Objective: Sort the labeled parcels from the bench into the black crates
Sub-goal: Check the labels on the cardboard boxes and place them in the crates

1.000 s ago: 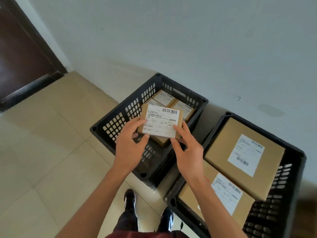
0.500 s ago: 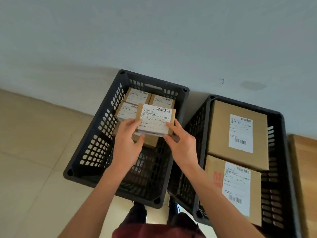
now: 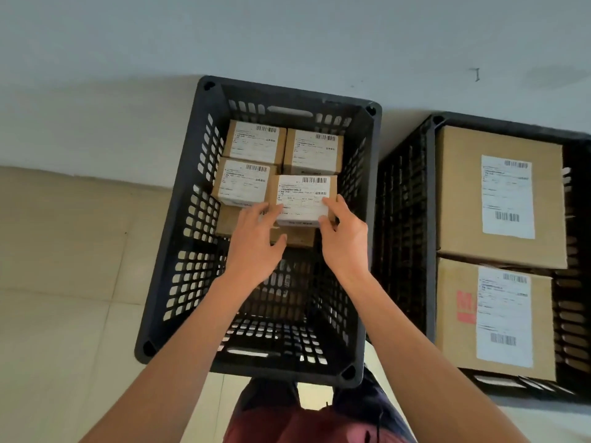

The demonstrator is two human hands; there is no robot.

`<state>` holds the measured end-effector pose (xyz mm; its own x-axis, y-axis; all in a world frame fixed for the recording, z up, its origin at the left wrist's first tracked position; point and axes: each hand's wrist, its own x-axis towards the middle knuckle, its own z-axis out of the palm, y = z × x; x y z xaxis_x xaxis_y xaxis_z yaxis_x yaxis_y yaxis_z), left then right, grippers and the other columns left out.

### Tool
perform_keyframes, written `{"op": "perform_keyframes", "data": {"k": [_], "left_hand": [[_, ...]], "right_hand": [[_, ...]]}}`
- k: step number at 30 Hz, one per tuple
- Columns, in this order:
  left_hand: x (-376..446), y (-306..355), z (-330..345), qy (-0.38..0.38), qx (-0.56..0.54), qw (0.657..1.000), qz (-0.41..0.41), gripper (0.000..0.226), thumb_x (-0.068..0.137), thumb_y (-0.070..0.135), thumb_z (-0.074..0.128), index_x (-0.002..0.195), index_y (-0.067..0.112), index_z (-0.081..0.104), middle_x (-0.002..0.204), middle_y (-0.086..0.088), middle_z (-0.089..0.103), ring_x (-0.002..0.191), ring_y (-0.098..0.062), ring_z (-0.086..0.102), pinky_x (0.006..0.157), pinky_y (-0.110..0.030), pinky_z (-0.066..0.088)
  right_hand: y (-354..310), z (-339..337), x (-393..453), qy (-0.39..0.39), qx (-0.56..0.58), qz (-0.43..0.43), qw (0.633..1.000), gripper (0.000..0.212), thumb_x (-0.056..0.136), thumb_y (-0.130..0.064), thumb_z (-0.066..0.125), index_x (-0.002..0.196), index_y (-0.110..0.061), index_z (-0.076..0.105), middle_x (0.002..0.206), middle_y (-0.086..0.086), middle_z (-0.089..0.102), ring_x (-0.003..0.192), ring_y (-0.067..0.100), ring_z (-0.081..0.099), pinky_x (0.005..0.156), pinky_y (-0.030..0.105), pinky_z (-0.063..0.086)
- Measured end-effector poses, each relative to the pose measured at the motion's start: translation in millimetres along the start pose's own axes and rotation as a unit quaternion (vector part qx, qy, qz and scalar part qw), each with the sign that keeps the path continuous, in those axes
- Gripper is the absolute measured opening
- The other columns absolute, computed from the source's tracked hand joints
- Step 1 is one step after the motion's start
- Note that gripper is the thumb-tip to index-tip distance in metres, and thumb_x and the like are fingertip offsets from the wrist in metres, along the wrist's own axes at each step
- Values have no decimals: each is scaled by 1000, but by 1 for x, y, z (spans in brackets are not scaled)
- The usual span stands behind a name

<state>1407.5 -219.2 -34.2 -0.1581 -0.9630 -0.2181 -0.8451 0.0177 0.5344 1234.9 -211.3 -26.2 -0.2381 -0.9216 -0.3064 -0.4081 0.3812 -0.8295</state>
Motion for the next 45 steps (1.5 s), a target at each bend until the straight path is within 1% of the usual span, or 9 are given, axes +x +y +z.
{"op": "perform_keyframes", "data": {"k": [4,12,20,24,27,31,36,40,45], "left_hand": [[14,-6,9,-43,54,998,10,67,95,29,71,155,20,44,159,-11,39,149,-30,29,121,-52,33],[33,-13,23,-77,188,977,60,77,95,41,65,160,19,30,166,-13,26,152,-32,19,111,-55,36],[41,-23,32,-80,207,973,60,80,96,37,64,163,21,24,170,-20,2,157,-41,-1,117,-63,26],[45,-27,32,-78,190,977,54,80,96,35,65,163,26,23,170,-24,5,158,-44,1,123,-63,17],[49,-28,30,-81,186,977,59,78,97,36,65,163,26,25,169,-25,8,157,-44,4,125,-61,15],[48,-29,25,-71,166,982,63,74,96,33,66,160,23,31,169,-21,14,158,-40,9,125,-60,19],[46,-38,21,-36,172,984,40,74,89,31,73,155,22,42,165,-18,27,154,-40,19,121,-64,26],[48,-42,21,-41,181,981,50,78,85,32,77,154,23,43,162,-18,30,152,-41,23,119,-67,28],[52,-49,21,-48,204,975,70,80,81,34,76,153,23,42,160,-19,31,150,-41,26,120,-69,23]], "right_hand": [[9,16,13,10,-4,35,999,49,104,-4,58,152,-10,50,162,9,42,152,18,37,115,17,38],[22,38,24,50,35,116,991,52,106,-6,56,155,-20,47,169,2,29,156,15,23,128,40,27],[27,52,38,65,49,109,991,54,105,0,55,154,-18,48,169,5,30,156,14,24,127,40,27],[31,53,45,58,33,104,992,54,105,1,54,155,-17,46,170,7,28,156,15,23,127,32,24],[34,52,47,48,33,88,994,55,105,1,53,156,-18,45,170,8,26,157,16,21,128,40,25],[35,51,42,26,-114,23,993,58,107,-8,52,161,-20,35,174,6,11,161,21,4,131,45,14],[40,57,27,-35,-293,-128,947,68,102,-7,57,163,-18,30,174,12,5,161,32,-2,130,55,11],[42,61,27,-94,-383,-140,908,80,100,-9,57,167,-22,14,174,13,-4,160,37,-11,129,55,-3],[43,58,32,-108,-402,-139,899,85,98,-8,59,167,-24,12,174,12,-2,160,37,-8,130,55,1]]}}
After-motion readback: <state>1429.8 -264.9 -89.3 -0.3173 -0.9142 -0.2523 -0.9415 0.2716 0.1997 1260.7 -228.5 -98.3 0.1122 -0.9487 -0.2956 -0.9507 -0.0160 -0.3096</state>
